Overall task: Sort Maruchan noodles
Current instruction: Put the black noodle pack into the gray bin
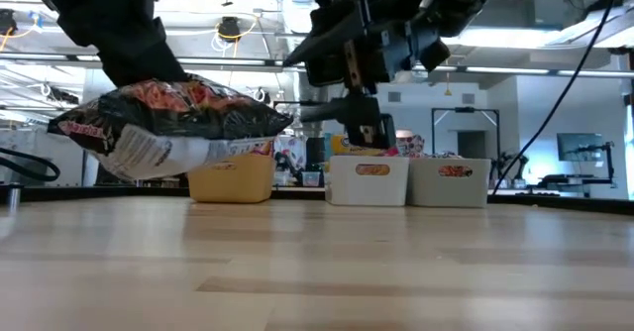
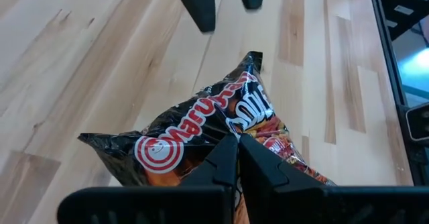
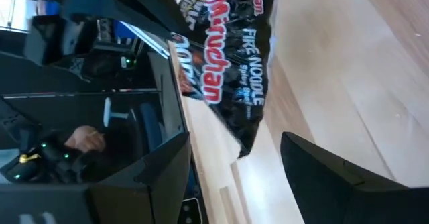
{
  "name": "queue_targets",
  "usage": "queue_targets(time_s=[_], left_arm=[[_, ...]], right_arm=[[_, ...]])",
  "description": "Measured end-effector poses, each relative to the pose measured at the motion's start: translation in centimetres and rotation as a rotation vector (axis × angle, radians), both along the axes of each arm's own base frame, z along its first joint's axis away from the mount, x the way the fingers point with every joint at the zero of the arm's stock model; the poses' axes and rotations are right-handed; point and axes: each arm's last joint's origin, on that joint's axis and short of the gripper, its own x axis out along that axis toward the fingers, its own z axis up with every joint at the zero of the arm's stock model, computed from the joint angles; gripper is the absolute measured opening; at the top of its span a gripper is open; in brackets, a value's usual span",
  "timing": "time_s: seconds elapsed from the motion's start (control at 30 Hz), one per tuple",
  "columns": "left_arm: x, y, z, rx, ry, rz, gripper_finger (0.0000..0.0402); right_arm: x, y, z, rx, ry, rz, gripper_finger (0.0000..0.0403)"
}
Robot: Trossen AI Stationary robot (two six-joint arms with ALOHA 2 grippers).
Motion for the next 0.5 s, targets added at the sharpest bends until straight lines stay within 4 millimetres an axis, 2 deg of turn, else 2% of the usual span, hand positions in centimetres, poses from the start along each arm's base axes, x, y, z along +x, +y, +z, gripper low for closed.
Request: queue_targets(time_s=[0.5], left_arm=[[0.29,0.2,0.38,-0.004,-0.055,0.064,0.0]], right_arm=[[0.3,-0.11,0.18,-0.016,-0.025,-0.064,0.0257]])
